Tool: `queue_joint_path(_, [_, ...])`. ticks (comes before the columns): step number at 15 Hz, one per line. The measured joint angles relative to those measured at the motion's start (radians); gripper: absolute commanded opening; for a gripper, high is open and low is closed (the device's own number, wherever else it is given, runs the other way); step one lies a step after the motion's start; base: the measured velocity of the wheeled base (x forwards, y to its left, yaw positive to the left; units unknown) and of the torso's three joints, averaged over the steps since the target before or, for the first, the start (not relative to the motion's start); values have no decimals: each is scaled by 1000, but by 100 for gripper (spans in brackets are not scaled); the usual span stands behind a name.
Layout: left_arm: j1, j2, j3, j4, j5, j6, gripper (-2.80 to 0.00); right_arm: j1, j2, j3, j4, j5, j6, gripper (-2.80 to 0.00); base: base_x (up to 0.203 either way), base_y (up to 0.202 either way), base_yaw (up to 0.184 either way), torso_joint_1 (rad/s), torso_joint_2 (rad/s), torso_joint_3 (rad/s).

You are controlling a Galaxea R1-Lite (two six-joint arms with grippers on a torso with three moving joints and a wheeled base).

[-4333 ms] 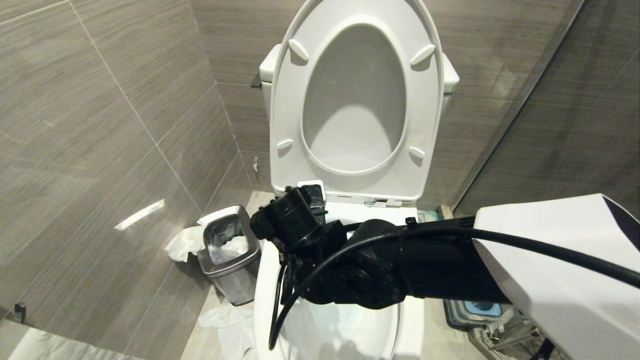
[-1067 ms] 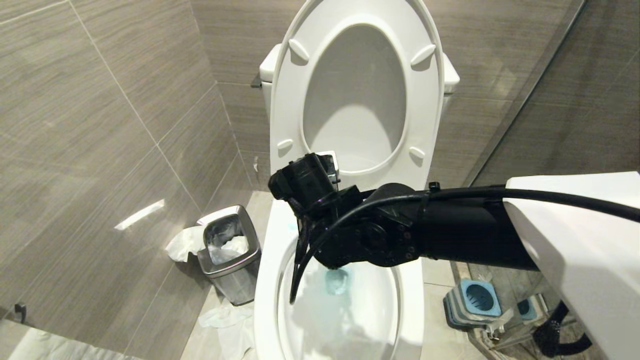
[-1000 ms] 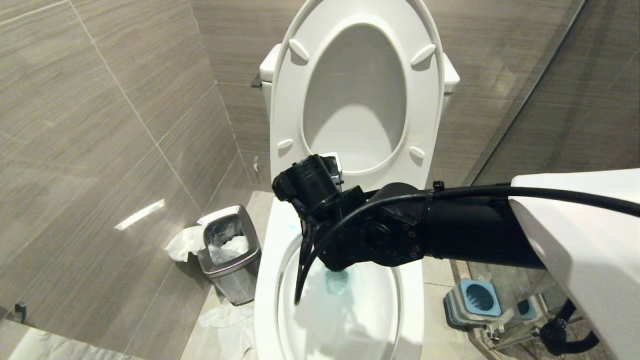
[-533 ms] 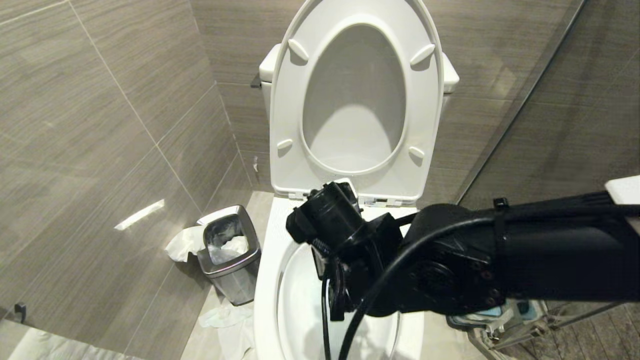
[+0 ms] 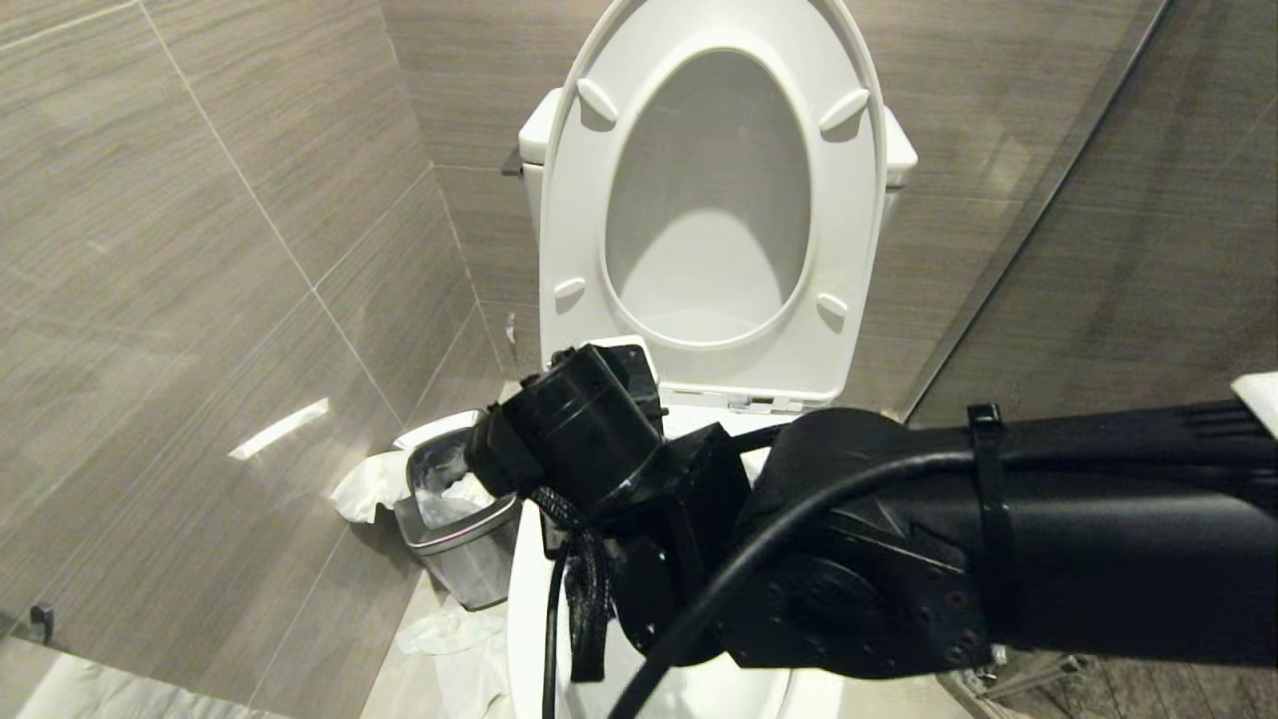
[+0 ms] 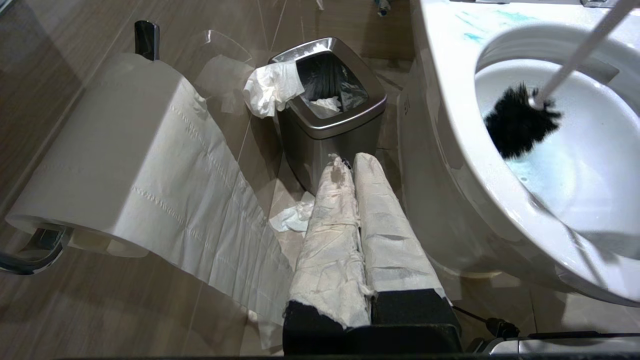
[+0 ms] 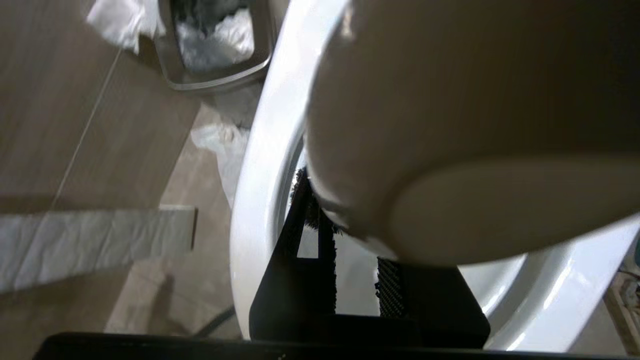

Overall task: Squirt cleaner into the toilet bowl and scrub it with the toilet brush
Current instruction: Scrub the toilet bowl

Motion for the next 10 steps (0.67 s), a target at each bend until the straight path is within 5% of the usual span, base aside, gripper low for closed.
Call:
queue_joint_path(6, [1,0,0,0,0,0,-280,-151,90,-119,5,-28,-56,-280,0,0,0,0,0,0])
queue_joint_path(10, [0,0,0,0,0,0,-280,-189,35,31,6,-24,-46,-280,0,0,0,0,0,0])
